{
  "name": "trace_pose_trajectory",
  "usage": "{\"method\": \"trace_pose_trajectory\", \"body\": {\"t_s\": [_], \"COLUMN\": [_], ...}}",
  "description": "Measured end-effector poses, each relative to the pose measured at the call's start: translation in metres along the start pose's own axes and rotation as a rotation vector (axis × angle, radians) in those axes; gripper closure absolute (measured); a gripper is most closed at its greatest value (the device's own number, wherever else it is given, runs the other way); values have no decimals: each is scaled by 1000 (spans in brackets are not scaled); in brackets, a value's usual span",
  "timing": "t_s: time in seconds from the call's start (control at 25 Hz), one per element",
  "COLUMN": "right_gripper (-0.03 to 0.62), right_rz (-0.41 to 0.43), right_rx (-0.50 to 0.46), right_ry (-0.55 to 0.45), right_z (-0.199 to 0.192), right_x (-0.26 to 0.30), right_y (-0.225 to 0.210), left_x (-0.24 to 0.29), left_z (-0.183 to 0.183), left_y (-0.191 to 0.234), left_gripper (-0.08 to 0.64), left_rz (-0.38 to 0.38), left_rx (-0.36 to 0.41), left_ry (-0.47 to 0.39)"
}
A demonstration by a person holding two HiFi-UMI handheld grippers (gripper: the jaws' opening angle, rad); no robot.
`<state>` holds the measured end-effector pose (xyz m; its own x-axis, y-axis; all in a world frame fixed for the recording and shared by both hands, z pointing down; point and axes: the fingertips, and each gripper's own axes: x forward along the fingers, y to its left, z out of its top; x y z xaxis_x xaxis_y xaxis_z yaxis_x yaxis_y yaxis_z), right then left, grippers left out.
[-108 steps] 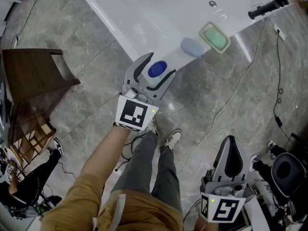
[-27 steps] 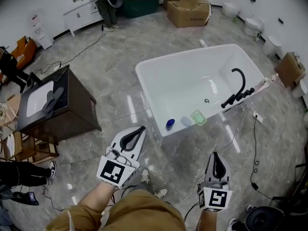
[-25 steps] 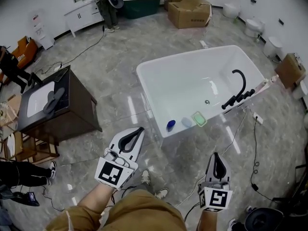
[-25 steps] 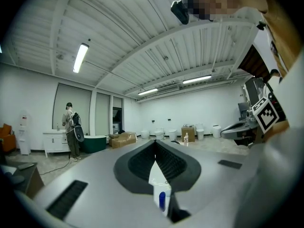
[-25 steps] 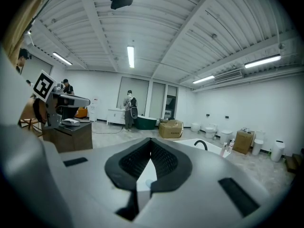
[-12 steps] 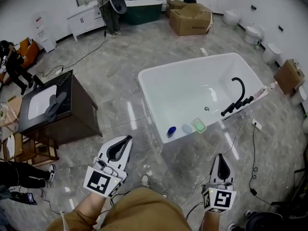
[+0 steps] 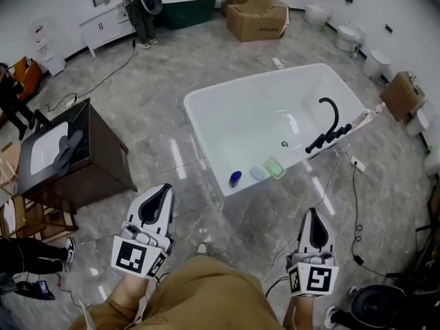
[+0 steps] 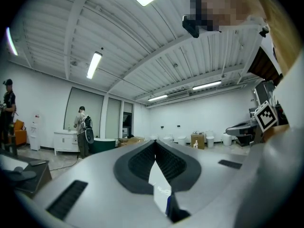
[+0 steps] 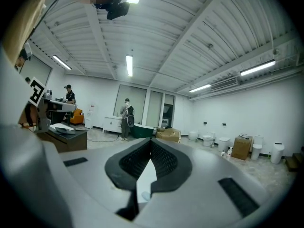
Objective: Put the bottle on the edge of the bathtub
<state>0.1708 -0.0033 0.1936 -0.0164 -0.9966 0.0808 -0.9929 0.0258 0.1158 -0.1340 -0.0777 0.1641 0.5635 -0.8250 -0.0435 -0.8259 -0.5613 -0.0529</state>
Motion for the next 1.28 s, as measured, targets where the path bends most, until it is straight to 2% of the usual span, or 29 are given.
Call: {"method": "trace_pose_trajectory", "body": {"t_s": [0.16, 0.32, 0.92, 1.28], "right_gripper": [588, 589, 589, 588], "right_rz": [-37, -59, -63, -88], "right_rx": [37, 29, 14, 17], "right_ry": [-16, 3, 10, 7], "right_z": [3, 1, 10, 5], "right_x": [-4, -2, 0, 1], "right_y": [-13, -15, -12, -16], "left_x": [1, 5, 10, 2], "left_z": [0, -2, -2, -16], "left_y": [9, 15, 13, 26], "left_gripper": [552, 552, 552, 552], "left_rz": [15, 13, -20, 15], "left_rx": [8, 1, -5, -22], "left_ry": [-9, -11, -14, 4]}}
